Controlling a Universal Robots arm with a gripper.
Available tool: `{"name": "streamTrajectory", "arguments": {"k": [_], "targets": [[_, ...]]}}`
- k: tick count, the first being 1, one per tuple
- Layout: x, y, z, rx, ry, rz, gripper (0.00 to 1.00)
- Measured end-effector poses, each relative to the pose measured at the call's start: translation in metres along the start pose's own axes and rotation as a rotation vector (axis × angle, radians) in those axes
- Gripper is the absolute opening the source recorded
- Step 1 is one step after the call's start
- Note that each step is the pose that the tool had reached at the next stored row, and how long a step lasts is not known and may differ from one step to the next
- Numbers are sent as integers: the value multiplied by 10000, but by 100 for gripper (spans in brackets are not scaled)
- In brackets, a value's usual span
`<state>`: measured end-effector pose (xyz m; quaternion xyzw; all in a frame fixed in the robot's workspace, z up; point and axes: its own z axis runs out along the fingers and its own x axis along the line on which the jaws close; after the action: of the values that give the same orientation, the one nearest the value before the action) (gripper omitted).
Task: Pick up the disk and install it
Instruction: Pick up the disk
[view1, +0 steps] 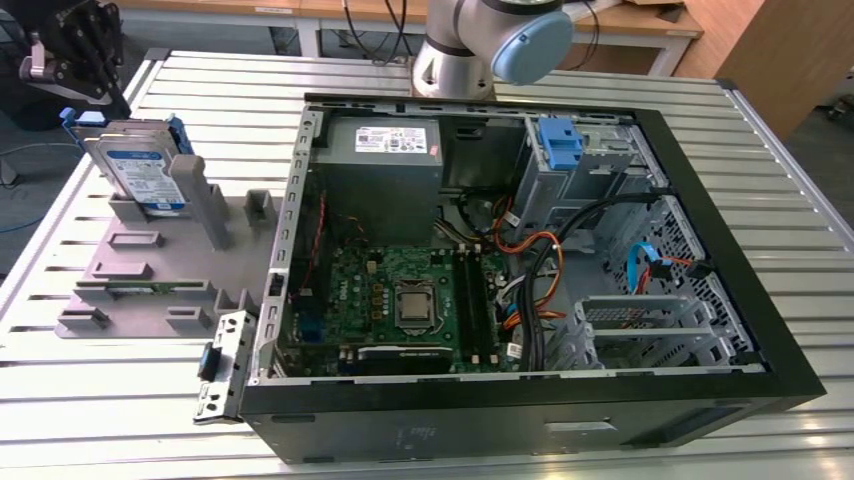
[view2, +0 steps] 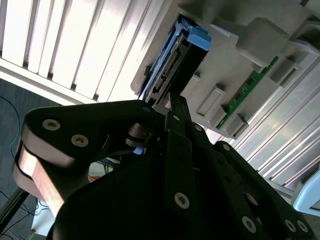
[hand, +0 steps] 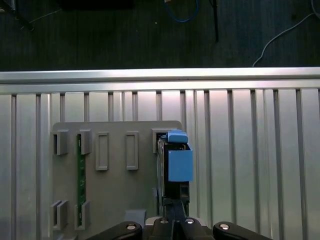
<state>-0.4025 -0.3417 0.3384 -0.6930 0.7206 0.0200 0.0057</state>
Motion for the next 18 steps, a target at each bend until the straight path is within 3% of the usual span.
{"name": "streamTrajectory", "arguments": {"k": [2, 5, 18], "targets": [[0, 0, 0, 0, -1, -1, 11], [1, 0, 1, -71, 2, 2, 11], [0, -1, 6, -76, 1, 61, 11]]}}
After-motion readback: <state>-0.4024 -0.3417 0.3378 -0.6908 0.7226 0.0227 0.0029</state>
